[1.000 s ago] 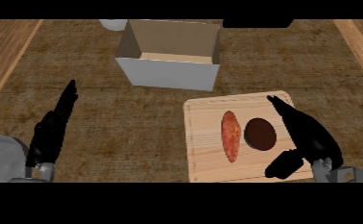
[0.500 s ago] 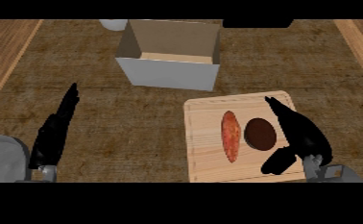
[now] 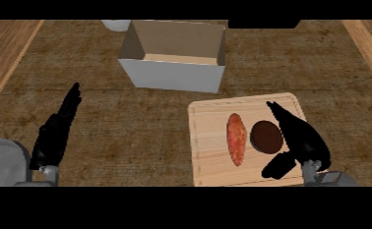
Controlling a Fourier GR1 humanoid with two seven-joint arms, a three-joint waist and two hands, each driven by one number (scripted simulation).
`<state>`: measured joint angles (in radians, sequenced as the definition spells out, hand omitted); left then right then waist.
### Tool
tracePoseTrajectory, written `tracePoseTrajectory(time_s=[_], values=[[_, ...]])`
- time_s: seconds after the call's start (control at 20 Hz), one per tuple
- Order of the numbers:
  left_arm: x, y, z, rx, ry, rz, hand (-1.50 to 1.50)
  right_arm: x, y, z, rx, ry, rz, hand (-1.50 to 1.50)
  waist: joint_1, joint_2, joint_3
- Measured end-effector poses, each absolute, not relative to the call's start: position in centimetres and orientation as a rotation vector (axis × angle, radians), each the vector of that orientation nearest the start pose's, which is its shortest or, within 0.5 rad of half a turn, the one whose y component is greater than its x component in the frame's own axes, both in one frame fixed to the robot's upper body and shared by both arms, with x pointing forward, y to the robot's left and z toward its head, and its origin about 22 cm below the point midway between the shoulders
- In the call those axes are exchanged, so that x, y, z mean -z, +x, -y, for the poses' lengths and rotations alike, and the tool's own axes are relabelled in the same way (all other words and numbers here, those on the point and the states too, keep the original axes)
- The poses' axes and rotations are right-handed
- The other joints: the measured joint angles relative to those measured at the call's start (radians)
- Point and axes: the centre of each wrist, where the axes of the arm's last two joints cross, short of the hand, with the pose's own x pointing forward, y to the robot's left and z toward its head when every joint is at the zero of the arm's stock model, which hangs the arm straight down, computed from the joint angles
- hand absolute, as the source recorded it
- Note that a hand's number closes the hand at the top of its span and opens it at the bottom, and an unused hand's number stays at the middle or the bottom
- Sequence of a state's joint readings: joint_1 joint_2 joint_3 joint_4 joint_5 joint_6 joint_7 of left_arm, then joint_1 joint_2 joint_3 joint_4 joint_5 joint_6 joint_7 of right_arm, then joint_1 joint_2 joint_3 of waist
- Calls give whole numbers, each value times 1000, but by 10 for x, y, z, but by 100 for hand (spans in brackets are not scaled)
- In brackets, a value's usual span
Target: Pick the cupcake from the cutting board and place it in the cardboard box
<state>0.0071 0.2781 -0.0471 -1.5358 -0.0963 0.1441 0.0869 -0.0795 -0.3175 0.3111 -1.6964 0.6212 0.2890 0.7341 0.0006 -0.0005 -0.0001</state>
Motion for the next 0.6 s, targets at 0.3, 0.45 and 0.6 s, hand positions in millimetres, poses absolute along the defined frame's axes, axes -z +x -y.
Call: tracePoseTrajectory(time_s=[0.3, 0.45, 0.6], values=[[-7, 236, -288, 194, 375, 1446, 0, -33, 243, 216, -931, -668, 874, -150, 0, 0, 0], [-8, 237, -287, 192, 377, 1445, 0, -28, 245, 217, -934, -664, 871, -150, 0, 0, 0], [-8, 236, -284, 192, 379, 1442, 0, -19, 249, 213, -949, -662, 861, -150, 1, 0, 0]])
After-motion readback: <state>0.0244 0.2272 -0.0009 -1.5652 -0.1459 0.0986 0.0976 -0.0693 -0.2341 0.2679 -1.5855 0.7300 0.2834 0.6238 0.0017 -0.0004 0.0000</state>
